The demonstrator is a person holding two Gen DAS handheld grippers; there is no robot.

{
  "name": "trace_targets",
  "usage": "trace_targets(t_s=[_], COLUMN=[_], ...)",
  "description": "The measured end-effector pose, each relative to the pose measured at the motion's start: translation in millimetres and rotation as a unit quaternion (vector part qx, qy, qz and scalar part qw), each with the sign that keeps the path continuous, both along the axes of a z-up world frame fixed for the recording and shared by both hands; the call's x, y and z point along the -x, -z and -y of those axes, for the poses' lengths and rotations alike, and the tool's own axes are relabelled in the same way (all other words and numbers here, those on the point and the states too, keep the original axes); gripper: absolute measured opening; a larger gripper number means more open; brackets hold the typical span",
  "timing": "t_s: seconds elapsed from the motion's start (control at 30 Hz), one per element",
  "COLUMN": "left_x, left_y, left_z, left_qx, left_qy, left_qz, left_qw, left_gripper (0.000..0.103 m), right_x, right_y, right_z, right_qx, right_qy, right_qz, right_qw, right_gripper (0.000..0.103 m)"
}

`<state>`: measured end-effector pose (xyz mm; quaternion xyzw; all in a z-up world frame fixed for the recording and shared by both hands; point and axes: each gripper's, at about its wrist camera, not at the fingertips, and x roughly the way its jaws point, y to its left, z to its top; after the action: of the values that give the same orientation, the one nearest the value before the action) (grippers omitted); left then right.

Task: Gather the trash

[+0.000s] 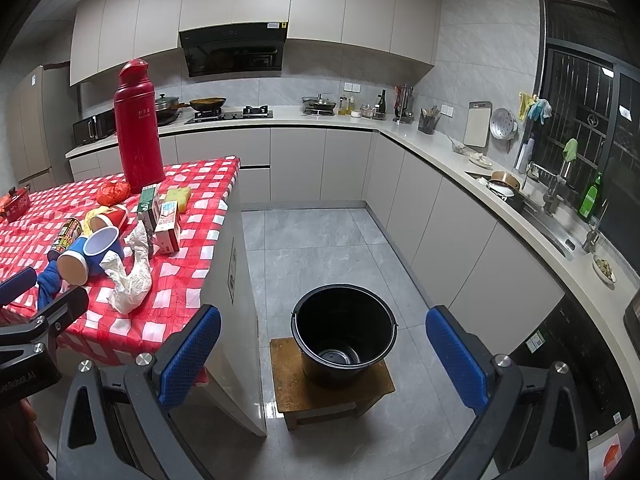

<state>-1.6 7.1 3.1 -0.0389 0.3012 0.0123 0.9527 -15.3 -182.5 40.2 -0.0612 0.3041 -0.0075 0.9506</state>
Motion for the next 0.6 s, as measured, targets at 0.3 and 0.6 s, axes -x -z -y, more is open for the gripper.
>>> trace_targets(t_s=[0.3, 0.6], left_x=[0.2, 0.0], left_y=[0.0, 0.1], left_z=[-0.3, -0.4], left_qx=[0.001, 0.0], left_qy=[0.0, 0.0], left_qz=[0.0, 0.0], left_qw=[1.0, 1.0], left_gripper=[0.103, 0.103], right_x=[-0.2, -0.3], right_y=[0.4, -0.5], right_z=[-1.0, -1.4], right_qx=[0.0, 0.0], right_qy=[0.0, 0.0], right_qz=[0.001, 0.001], right_qw=[1.0, 1.0], right_gripper=[0.103, 0.103])
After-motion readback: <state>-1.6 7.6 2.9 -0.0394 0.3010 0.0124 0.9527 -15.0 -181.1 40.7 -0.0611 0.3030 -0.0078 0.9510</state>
